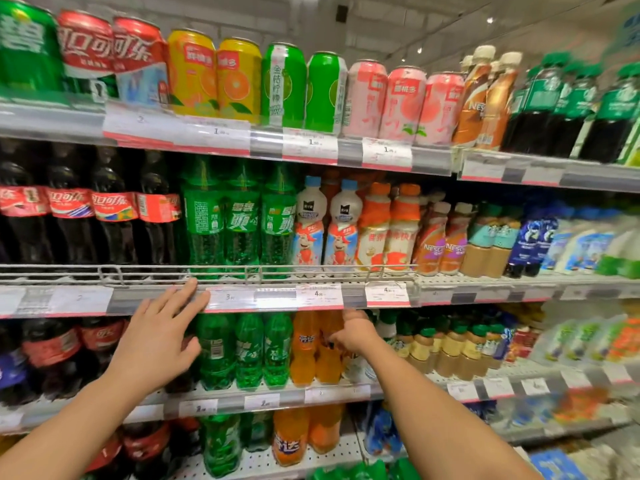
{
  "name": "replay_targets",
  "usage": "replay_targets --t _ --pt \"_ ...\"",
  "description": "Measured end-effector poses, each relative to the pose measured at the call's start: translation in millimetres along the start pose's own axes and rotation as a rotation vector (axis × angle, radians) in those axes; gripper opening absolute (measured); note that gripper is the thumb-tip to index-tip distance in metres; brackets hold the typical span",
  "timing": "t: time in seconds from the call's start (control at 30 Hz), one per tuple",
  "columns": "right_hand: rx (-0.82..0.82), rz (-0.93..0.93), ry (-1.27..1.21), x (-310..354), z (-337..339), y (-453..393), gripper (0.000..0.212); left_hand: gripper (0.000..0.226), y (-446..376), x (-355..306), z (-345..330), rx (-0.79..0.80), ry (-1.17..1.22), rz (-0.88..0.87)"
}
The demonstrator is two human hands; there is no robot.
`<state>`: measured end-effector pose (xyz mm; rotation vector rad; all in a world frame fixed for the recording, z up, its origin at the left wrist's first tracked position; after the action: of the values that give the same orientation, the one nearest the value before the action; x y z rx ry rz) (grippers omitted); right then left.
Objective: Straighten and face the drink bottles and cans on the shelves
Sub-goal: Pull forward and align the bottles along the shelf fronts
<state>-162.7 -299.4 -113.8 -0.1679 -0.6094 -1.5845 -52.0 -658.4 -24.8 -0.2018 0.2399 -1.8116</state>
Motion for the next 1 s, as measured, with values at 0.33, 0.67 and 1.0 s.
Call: replay_targets --t 0.33,0.67,1.0 --pt "-0.082 0.161 -0.11 3 5 22 0.07 0.078 -2 -2 1 0.063 0.002 0.028" --pt "-0.856 0.487 0.312 34 77 167 0.036 0.075 4 -4 6 0.097 -0.018 0.081" --pt "-0.337 0.228 0.375 11 52 145 0.072 0.065 -5 -24 26 0.1 0.002 0.097"
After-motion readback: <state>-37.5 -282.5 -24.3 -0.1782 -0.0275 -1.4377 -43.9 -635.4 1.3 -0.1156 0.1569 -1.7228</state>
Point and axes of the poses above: each hand's wrist, its own y-axis away from the middle knuckle, its own z-axis out of the back of the hand, x = y × z, the point moved 10 cm from there along -y, towards the middle knuckle, and after that the axes turned 11 degrees about x, right-handed, at the moved point
